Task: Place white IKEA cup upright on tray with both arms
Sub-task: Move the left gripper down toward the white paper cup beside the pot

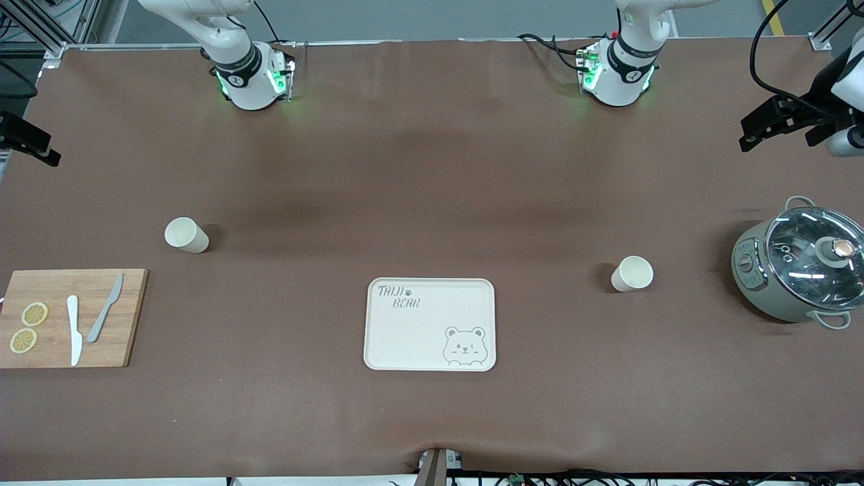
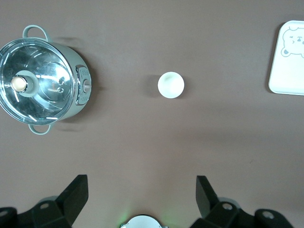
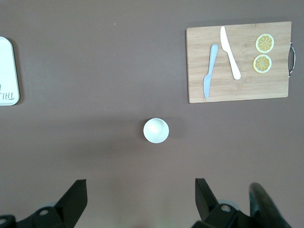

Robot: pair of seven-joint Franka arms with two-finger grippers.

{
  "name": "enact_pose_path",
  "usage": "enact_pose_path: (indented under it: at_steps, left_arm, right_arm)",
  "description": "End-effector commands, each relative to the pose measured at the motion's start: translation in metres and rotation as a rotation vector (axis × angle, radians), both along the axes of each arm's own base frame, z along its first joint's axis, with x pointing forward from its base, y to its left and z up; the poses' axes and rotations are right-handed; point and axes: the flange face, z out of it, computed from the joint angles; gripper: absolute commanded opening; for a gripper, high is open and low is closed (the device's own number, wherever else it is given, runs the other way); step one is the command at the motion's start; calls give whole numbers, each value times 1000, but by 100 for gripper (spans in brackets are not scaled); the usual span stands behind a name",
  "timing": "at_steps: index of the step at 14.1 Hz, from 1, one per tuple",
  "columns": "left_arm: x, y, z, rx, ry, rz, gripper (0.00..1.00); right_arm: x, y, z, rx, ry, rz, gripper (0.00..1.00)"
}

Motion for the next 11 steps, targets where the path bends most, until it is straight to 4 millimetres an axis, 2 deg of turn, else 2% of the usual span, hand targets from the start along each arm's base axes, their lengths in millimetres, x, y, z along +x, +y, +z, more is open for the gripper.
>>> enact_pose_path:
  at_steps: [1, 2, 4, 6, 9, 11]
  left_arm:
    - [-2, 3, 4, -10, 5, -16, 100]
    - [0, 4, 2, -11, 9, -14, 100]
    - [8, 18, -7, -17, 21, 11, 100]
    - [24, 24, -21, -21, 26, 18, 100]
    - [47, 33, -44, -29, 13, 29, 100]
    - [60, 35, -69, -37, 34, 34, 100]
  right_arm:
    - [0, -2, 3, 21, -1, -15, 100]
    - [1, -2, 3, 21, 0, -15, 100]
    - [0, -2, 3, 21, 0, -17, 100]
    - [1, -2, 3, 21, 0, -15, 100]
    - [0, -2, 3, 21, -1, -17, 100]
    - [1, -3, 4, 19, -5, -17, 100]
